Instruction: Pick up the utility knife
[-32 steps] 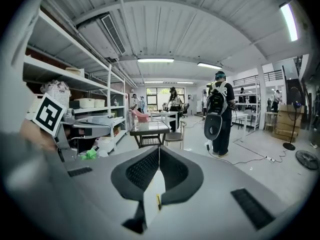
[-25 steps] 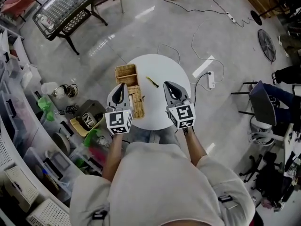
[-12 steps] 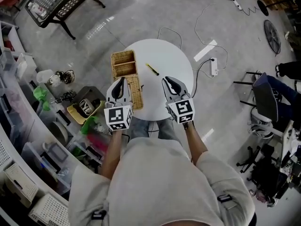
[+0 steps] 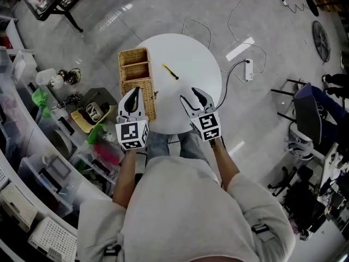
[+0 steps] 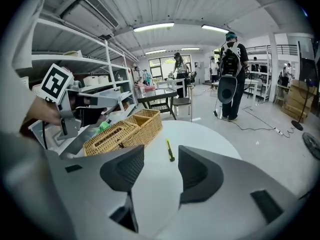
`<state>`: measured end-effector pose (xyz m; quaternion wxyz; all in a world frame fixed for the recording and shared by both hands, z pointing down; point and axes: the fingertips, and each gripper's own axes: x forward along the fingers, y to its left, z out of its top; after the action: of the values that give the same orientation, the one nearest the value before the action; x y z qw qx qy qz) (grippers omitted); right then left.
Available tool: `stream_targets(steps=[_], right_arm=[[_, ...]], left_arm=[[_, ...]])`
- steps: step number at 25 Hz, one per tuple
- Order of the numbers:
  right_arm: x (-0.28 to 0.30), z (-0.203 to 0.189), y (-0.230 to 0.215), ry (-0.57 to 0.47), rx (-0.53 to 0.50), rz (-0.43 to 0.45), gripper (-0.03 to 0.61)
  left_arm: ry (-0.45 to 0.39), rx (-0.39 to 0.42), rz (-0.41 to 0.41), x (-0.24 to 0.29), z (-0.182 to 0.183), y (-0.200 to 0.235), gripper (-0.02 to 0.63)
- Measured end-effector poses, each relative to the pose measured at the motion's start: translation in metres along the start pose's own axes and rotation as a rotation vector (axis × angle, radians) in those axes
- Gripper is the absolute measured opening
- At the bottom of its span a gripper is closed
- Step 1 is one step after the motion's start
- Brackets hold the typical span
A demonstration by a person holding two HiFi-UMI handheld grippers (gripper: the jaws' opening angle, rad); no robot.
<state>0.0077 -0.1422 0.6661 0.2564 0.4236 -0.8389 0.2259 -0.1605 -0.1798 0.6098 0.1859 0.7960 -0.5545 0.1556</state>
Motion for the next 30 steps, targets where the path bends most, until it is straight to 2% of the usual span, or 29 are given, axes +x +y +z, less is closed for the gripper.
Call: stream_targets(steps=[13, 21, 30], right_arm=[[0.061, -0.015, -0.014, 0.093, -0.031, 0.032, 0.204], [0.109, -0.029, -0.023, 0.194, -0.04, 0.029, 0.201], [0.139, -0.048, -0.025, 0.306, -0.092, 0.033, 0.163]], left_arm=[[0.023, -0.023, 0.015, 0.006, -0.011, -0.015, 0.021], [0.049, -0.016, 0.017, 0.005, -0.024, -0.013, 0.021], [0.066, -0.021, 0.025, -0.001, -0.031, -0.007, 0.021]])
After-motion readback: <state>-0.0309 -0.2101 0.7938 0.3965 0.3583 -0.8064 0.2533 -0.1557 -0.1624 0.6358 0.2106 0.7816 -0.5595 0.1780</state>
